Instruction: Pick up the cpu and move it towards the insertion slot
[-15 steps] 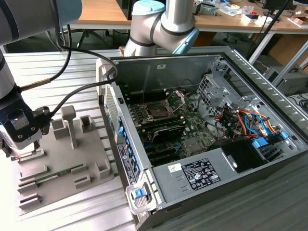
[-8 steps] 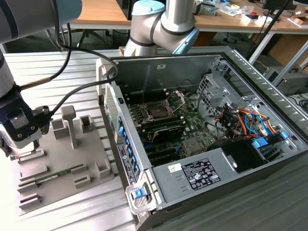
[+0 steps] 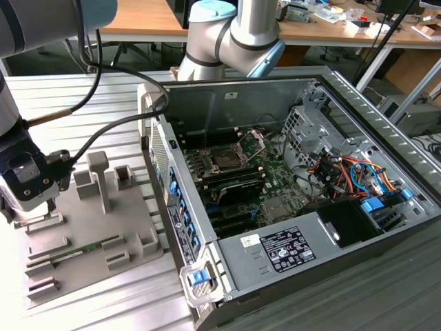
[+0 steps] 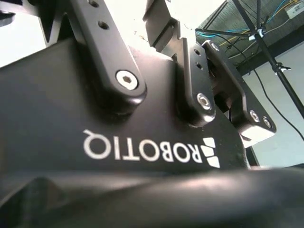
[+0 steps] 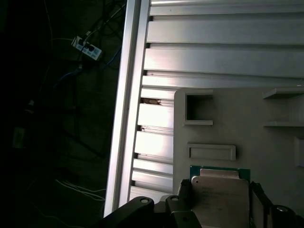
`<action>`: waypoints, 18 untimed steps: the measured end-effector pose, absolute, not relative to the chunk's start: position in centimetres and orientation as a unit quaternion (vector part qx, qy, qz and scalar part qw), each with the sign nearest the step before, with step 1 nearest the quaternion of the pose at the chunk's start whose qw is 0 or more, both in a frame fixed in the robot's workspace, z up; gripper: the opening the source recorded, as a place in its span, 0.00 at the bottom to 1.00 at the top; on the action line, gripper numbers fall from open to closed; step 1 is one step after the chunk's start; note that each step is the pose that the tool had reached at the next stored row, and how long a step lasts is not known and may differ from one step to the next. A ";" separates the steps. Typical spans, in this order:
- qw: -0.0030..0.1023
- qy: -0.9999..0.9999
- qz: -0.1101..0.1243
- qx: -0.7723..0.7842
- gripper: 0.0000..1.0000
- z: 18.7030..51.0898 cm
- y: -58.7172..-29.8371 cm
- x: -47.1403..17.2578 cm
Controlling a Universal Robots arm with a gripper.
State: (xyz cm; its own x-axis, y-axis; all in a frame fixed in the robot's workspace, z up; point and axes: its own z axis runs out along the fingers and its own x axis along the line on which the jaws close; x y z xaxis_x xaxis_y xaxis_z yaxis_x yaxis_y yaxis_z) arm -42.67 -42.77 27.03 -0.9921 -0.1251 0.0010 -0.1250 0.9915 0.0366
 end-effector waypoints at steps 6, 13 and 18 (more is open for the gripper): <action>0.002 -0.998 -0.018 0.063 0.55 27.2 -42.8 -42.7; 0.002 -0.998 -0.018 0.063 0.55 27.5 -42.8 -42.7; 0.002 -0.998 -0.018 0.063 0.55 27.6 -42.8 -42.7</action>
